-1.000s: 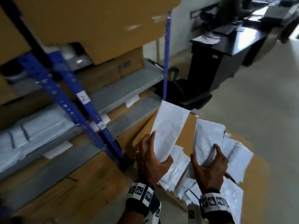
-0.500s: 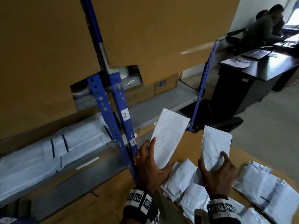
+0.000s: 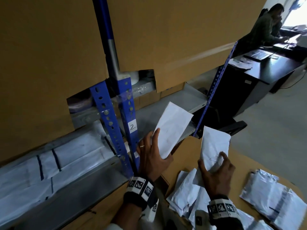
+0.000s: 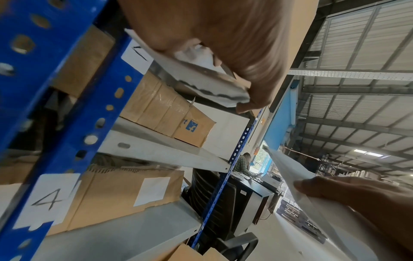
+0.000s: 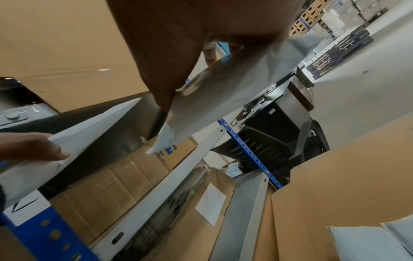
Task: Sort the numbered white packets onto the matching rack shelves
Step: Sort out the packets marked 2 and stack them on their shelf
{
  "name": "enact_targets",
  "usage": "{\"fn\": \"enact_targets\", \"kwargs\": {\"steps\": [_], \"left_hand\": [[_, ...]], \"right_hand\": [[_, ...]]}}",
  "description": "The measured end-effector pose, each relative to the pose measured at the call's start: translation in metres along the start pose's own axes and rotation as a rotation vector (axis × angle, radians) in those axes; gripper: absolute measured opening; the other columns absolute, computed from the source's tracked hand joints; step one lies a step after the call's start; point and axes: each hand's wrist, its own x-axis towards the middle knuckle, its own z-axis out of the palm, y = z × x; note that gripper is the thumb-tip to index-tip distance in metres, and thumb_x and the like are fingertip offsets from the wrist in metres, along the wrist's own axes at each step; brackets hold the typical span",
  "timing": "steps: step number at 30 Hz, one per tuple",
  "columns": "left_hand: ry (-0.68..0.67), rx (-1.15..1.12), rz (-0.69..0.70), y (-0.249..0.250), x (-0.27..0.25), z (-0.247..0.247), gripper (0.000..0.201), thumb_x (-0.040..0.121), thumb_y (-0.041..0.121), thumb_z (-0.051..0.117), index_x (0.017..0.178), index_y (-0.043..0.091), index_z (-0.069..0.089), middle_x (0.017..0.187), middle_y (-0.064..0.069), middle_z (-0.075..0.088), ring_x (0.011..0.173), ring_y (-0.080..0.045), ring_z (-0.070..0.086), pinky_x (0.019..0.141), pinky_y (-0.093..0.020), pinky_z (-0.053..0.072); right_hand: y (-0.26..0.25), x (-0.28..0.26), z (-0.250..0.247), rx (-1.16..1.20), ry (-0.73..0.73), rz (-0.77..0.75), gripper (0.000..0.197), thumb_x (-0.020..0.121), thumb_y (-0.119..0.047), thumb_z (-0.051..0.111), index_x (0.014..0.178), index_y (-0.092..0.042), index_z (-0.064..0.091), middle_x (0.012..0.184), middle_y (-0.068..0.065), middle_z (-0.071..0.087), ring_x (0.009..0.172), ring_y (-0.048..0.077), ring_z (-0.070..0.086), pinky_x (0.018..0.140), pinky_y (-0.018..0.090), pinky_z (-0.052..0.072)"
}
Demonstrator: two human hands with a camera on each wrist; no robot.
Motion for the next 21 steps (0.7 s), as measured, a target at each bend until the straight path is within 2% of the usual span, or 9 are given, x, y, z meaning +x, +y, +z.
{"fn": "enact_targets", "kwargs": {"steps": [4, 8, 10, 13, 16, 18, 21], "left_hand": [[-0.019, 0.012, 0.029, 0.008, 0.042, 0.007, 0.103, 0.064, 0.046, 0.073, 0.152, 0.036, 0.022, 0.15, 0.004, 0.028, 0.133, -0.025, 0.025, 0.111, -0.052, 0.031], [-0.001, 0.124, 0.07, 0.011, 0.089, 0.021, 0.097, 0.062, 0.047, 0.063, 0.151, 0.026, 0.03, 0.147, -0.002, 0.036, 0.13, -0.028, 0.034, 0.111, -0.053, 0.029], [-0.011, 0.21, 0.081, 0.008, 0.115, 0.03, 0.099, 0.062, 0.048, 0.066, 0.151, 0.025, 0.03, 0.148, -0.003, 0.036, 0.131, -0.028, 0.033, 0.113, -0.055, 0.026], [-0.057, 0.349, 0.042, 0.001, 0.146, 0.044, 0.106, 0.062, 0.042, 0.08, 0.152, 0.025, 0.026, 0.152, -0.003, 0.031, 0.139, -0.028, 0.029, 0.12, -0.058, 0.012], [-0.058, 0.432, -0.037, -0.004, 0.169, 0.057, 0.106, 0.06, 0.036, 0.08, 0.152, 0.026, 0.027, 0.154, -0.002, 0.03, 0.142, -0.028, 0.028, 0.121, -0.06, 0.001], [-0.082, 0.495, -0.072, -0.008, 0.181, 0.066, 0.104, 0.061, 0.031, 0.079, 0.152, 0.027, 0.028, 0.157, -0.002, 0.026, 0.147, -0.029, 0.021, 0.12, -0.062, -0.002], [-0.214, 0.578, -0.159, -0.022, 0.195, 0.08, 0.094, 0.074, 0.028, 0.075, 0.152, 0.033, 0.024, 0.164, -0.005, 0.008, 0.152, -0.031, -0.001, 0.117, -0.062, -0.014]], "right_hand": [[-0.006, 0.031, 0.013, 0.022, 0.016, 0.01, 0.087, 0.074, -0.036, 0.089, 0.145, -0.023, 0.04, 0.14, 0.016, 0.041, 0.131, 0.036, 0.043, 0.103, 0.055, 0.045], [-0.015, 0.078, 0.029, 0.042, -0.021, 0.063, 0.087, 0.076, -0.038, 0.088, 0.146, -0.023, 0.038, 0.142, 0.017, 0.039, 0.131, 0.039, 0.044, 0.102, 0.056, 0.045], [-0.022, 0.103, 0.04, 0.062, -0.047, 0.081, 0.087, 0.077, -0.041, 0.086, 0.146, -0.023, 0.037, 0.144, 0.017, 0.037, 0.132, 0.04, 0.044, 0.103, 0.057, 0.044], [-0.032, 0.135, 0.059, 0.053, -0.101, 0.094, 0.088, 0.079, -0.045, 0.083, 0.149, -0.023, 0.035, 0.145, 0.018, 0.036, 0.133, 0.041, 0.042, 0.104, 0.056, 0.043], [-0.045, 0.164, 0.077, 0.069, -0.128, 0.084, 0.093, 0.078, -0.046, 0.083, 0.154, -0.025, 0.032, 0.144, 0.02, 0.036, 0.131, 0.043, 0.044, 0.105, 0.054, 0.044], [-0.056, 0.183, 0.092, 0.069, -0.152, 0.075, 0.096, 0.079, -0.05, 0.082, 0.156, -0.027, 0.029, 0.145, 0.02, 0.036, 0.131, 0.043, 0.044, 0.104, 0.053, 0.044], [-0.071, 0.213, 0.118, 0.054, -0.186, 0.085, 0.097, 0.078, -0.055, 0.08, 0.156, -0.026, 0.029, 0.145, 0.02, 0.033, 0.128, 0.045, 0.047, 0.106, 0.052, 0.044]]}}
